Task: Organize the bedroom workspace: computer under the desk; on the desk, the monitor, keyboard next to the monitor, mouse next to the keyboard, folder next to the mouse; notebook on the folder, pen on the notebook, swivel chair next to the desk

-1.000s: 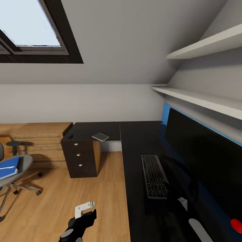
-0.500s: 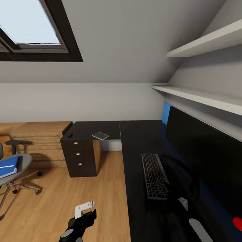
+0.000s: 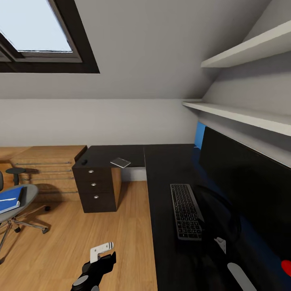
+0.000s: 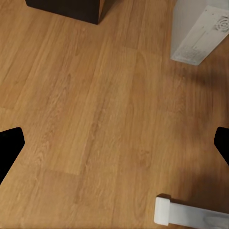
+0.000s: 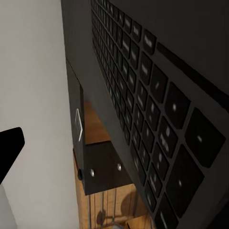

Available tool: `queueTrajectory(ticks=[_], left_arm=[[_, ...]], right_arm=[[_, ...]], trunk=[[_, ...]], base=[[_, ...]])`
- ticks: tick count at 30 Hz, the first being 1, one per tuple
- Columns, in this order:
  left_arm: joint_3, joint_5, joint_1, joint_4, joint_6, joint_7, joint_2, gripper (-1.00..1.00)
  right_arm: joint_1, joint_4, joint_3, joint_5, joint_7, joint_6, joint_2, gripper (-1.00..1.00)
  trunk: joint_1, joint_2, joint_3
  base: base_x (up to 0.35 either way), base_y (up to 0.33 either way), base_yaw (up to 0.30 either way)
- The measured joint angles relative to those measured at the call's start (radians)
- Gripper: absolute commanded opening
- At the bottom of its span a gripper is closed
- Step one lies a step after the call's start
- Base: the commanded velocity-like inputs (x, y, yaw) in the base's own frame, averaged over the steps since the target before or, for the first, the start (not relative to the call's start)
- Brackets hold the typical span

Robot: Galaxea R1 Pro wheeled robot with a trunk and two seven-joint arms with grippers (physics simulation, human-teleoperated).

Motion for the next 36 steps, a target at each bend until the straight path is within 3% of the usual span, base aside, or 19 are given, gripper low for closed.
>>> queueTrajectory(ticks=[23, 36], left_arm=[[-0.001, 0.002, 0.0, 0.002, -0.002, -0.003, 0.002, 1.0], [-0.001, 0.0, 0.0, 0.003, -0.002, -0.003, 0.002, 1.0]], right_arm=[[0.0, 0.012, 0.0, 0.002, 0.0, -0.02, 0.0, 1.0], [0.0, 0.027, 0.0, 0.002, 0.0, -0.02, 0.001, 1.0]], trunk=[[0.0, 0.0, 0.0], [0.001, 0.0, 0.0]], base=[[-0.005, 0.0, 0.0], [-0.297, 0.0, 0.0]])
